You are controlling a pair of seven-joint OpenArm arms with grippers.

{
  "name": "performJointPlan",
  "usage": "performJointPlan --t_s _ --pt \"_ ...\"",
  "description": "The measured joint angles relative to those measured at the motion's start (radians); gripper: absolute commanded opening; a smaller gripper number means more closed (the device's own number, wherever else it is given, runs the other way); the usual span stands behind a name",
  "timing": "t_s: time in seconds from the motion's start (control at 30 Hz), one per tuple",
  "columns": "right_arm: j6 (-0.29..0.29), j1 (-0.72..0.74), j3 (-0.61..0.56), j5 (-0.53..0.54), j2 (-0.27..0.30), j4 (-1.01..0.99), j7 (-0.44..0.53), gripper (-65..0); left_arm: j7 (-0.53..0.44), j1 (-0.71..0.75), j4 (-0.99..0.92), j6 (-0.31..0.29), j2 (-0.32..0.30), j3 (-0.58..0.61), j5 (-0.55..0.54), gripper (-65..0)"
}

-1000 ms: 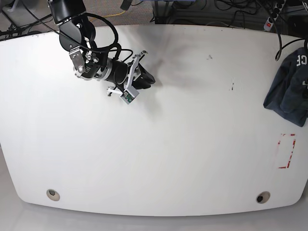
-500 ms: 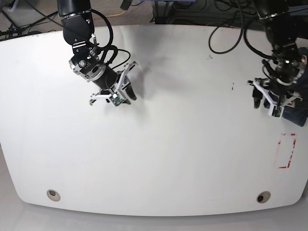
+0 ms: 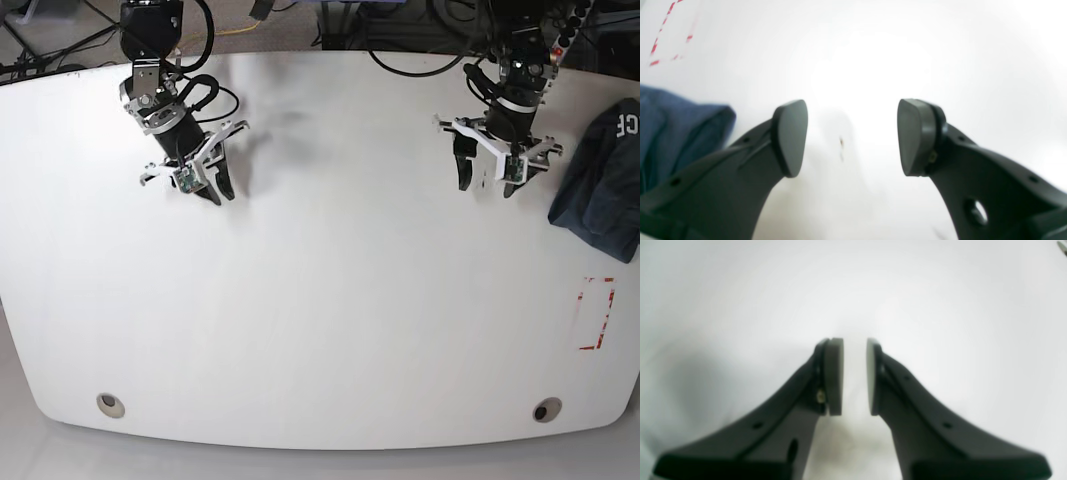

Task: Fold the T-shirt properly

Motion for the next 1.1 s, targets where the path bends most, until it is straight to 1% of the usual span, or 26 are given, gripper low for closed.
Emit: performJointPlan --t_s 0.03,0.1,0.17,0.23,0.37,0.5,0.57,0.73,0.8,0.9,1.0,1.1 --pt "0.014 -0.023 0.010 -0.001 -0.004 0.000 0.010 -53.4 0.002 0.037 0.014 0.004 0.007 0.014 0.000 -26.7" --pt "0.012 -0.069 0.032 -0.001 -0.010 0.012 0.018 -53.4 0.001 0.100 0.039 0.020 0.025 0.025 -0.001 -26.7" --pt "0.010 -0.117 0.053 0.016 -0.004 0.028 0.015 -53.4 0.002 0.166 0.060 0.022 0.046 0.025 -0.004 -26.7" --pt "-0.006 -0.167 0.061 0.079 0.006 0.043 0.019 -53.4 0.001 0.233 0.079 0.025 0.051 0.025 -0.003 -26.7" --pt "-0.002 -0.259 0.060 0.164 0.032 0.075 0.018 -53.4 0.003 0.352 0.083 0.029 0.051 0.026 -0.003 -26.9" --pt "-0.005 -0.375 0.058 0.212 0.045 0.127 0.031 -53.4 -0.002 0.463 0.084 0.031 0.063 0.020 -0.003 -26.9" --pt "-0.014 -0.436 0.060 0.230 0.046 0.146 0.019 -53.4 -0.006 0.525 0.085 0.029 0.071 0.023 -0.003 -26.9" --pt "-0.009 -0.556 0.058 0.260 0.040 0.172 0.027 -53.4 -0.004 0.654 0.087 0.029 0.072 0.024 -0.005 -27.1" --pt "-0.011 -0.605 0.058 0.267 0.038 0.173 0.034 -53.4 -0.005 0.697 0.087 0.033 0.066 0.023 -0.022 -27.1" --pt "-0.012 -0.682 0.058 0.291 0.032 0.170 0.034 -53.4 -0.007 0.740 0.079 0.032 0.050 0.022 -0.095 -27.1" --pt "-0.013 -0.738 0.058 0.294 0.006 0.154 0.037 -53.4 -0.008 0.751 0.033 0.029 -0.005 0.023 -0.151 -27.1" --pt "-0.008 -0.752 0.050 0.296 -0.014 0.085 0.041 -53.4 -0.023 0.737 -0.064 0.050 -0.052 0.022 -0.196 -27.1"
